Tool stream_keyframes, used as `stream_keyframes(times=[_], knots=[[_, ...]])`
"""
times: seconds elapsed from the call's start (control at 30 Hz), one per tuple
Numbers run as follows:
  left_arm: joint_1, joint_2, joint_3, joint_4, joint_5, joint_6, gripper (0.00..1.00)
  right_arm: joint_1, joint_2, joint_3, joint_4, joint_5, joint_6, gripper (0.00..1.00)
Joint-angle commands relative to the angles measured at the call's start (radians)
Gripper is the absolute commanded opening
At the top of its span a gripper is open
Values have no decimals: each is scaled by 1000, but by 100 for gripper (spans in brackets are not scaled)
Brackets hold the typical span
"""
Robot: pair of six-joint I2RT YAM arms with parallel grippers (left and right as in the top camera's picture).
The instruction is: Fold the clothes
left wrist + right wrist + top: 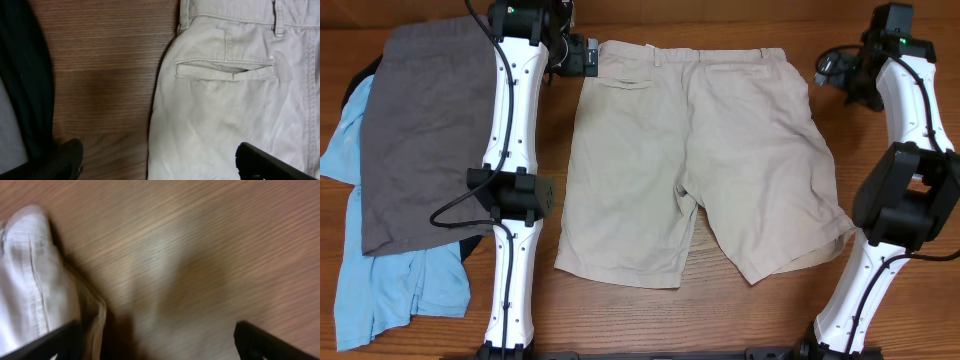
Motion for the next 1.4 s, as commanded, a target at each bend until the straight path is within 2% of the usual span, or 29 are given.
stream_keyframes(times=[0.0, 0.1, 0.2, 0.4, 0.47, 0.67, 0.73, 0.83, 1.03, 1.17, 1.2, 1.27, 1.37], knots=[[-5, -10, -2, 0, 11, 19, 100, 7, -4, 20, -124, -163, 0, 100], [-5, -10, -2, -4, 11, 19, 100, 7, -25, 20, -287, -306, -80, 100], [-5, -10, -2, -4, 11, 19, 100, 10, -82, 20, -397, -293, -106, 100], [-5, -10, -2, -6, 11, 20, 100, 8, -200, 19, -587, -38, -48, 100], [-5, -10, -2, -7, 11, 19, 100, 8, -204, 18, -657, -6, -48, 100], [-4, -10, -2, -7, 11, 20, 100, -7, -204, -129, -646, 55, 7, 97], [-4, -10, -2, -6, 11, 21, 100, -22, -204, -200, -605, 54, 7, 91], [-4, -10, -2, -7, 11, 39, 100, -41, -204, -317, -539, 53, 7, 77], [-4, -10, -2, -7, 11, 39, 100, -65, -204, -522, -435, 55, 7, 70], [-4, -10, -2, -7, 11, 39, 100, -95, -204, -633, -369, 51, 8, 49], [-4, -10, -2, -6, 11, 39, 100, -109, -204, -657, -351, 51, 27, 33], [-4, -10, -2, -6, 11, 39, 100, -127, -204, -663, -343, 51, 36, 15], [-4, -10, -2, -6, 11, 43, 100, -179, -206, -662, -336, 55, 65, 9]])
